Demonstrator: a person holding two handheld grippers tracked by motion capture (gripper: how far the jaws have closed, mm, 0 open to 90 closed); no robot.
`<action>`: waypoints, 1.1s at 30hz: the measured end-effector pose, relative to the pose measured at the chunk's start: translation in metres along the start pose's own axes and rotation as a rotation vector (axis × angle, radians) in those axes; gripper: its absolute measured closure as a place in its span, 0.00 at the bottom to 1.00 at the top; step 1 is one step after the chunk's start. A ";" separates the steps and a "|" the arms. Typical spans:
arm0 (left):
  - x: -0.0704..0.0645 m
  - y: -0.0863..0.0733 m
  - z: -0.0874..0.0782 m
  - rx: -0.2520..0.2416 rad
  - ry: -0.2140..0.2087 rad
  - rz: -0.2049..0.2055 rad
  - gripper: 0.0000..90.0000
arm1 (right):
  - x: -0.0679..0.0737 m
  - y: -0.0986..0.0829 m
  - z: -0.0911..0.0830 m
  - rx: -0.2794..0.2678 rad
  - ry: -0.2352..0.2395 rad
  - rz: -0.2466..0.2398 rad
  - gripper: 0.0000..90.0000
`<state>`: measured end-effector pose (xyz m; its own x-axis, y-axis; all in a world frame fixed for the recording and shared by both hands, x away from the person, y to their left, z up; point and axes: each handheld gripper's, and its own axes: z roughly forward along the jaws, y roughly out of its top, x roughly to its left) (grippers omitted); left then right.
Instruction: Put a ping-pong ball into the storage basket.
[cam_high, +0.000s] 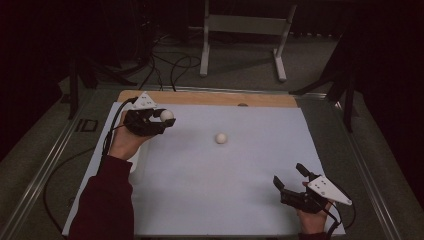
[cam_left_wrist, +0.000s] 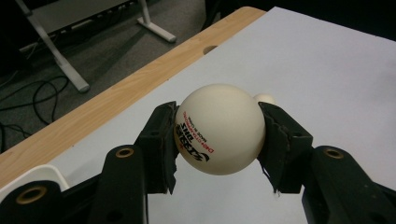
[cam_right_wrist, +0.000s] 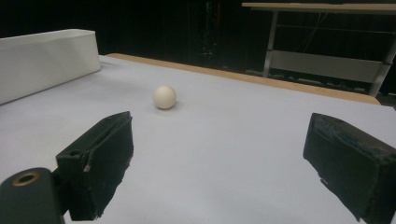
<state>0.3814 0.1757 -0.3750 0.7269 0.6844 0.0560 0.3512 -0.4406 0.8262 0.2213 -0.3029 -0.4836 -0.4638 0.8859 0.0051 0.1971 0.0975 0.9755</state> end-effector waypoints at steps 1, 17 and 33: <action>0.000 0.000 0.000 0.000 0.000 0.000 0.57 | 0.000 0.000 0.000 0.000 0.001 0.001 0.09; 0.005 -0.013 0.000 0.029 0.020 -0.011 0.57 | 0.000 0.000 0.000 0.002 0.000 0.001 0.09; 0.013 -0.028 -0.007 0.029 0.043 -0.050 0.57 | 0.000 0.000 0.001 0.005 -0.002 0.002 0.09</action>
<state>0.3774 0.2007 -0.3936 0.6827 0.7296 0.0398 0.4033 -0.4216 0.8122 0.2216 -0.3024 -0.4841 -0.4619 0.8869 0.0070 0.2023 0.0976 0.9744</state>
